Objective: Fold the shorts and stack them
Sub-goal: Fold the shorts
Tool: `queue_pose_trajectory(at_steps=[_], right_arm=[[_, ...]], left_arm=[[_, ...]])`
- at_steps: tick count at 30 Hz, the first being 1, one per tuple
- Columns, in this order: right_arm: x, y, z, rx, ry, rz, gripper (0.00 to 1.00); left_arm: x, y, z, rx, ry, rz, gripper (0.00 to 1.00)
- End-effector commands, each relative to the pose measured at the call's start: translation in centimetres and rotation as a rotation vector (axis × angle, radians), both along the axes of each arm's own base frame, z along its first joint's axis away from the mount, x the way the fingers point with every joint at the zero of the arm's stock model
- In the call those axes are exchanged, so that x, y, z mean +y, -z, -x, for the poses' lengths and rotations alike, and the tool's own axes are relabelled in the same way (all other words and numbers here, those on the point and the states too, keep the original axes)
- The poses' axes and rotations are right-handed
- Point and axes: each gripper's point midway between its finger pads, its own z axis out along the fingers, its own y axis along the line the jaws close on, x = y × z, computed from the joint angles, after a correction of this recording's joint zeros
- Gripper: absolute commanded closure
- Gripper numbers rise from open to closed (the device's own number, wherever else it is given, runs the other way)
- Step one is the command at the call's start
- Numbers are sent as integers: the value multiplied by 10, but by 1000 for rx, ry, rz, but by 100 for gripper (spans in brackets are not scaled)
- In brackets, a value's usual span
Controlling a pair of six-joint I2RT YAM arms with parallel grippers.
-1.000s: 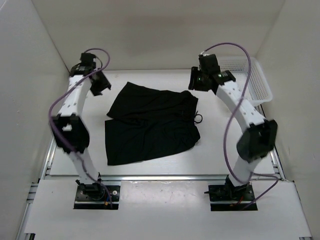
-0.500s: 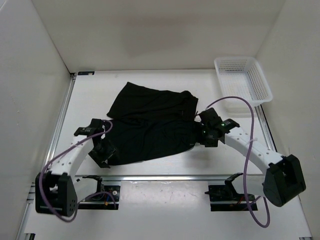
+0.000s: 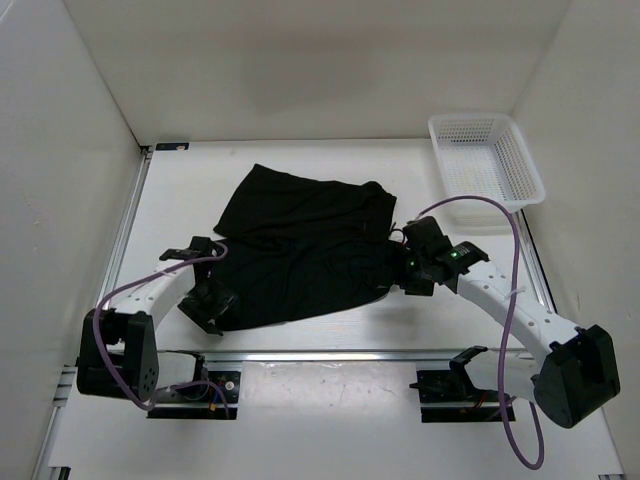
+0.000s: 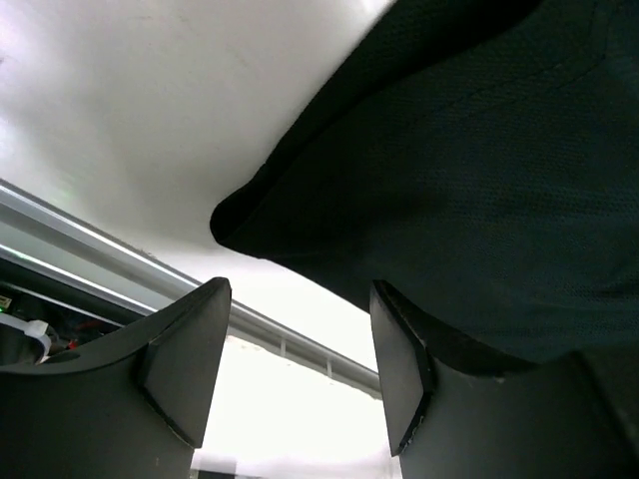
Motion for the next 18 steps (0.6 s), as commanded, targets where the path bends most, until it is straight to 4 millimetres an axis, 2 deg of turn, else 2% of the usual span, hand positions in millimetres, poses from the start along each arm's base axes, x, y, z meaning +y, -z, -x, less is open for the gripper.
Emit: queue_pose_trajectory(at_steps=[1,4,8,10,14,17,18], right_arm=[[5,-6,4,18,20,-54,17],[4,6,13,91,69,-96,17],[5,13,7,108,145,-148,17],[3,19,7,115,164,-151,17],[-7,23,-7,115,245,-190,17],[-7,23,-17,114,261,-221,17],[-5,22,-16,122,265,-232,17]], left_arm=[[4,-3,-8,-71,-26,-32,31],[11,1,-12,-73,-38,-74,31],[7,21,-12,-4,15,-108,32],[5,18,-21,-6,19,-136,32],[4,18,-20,1,24,-148,34],[2,18,-20,0,23,-148,43],[2,18,-20,0,23,-148,53]])
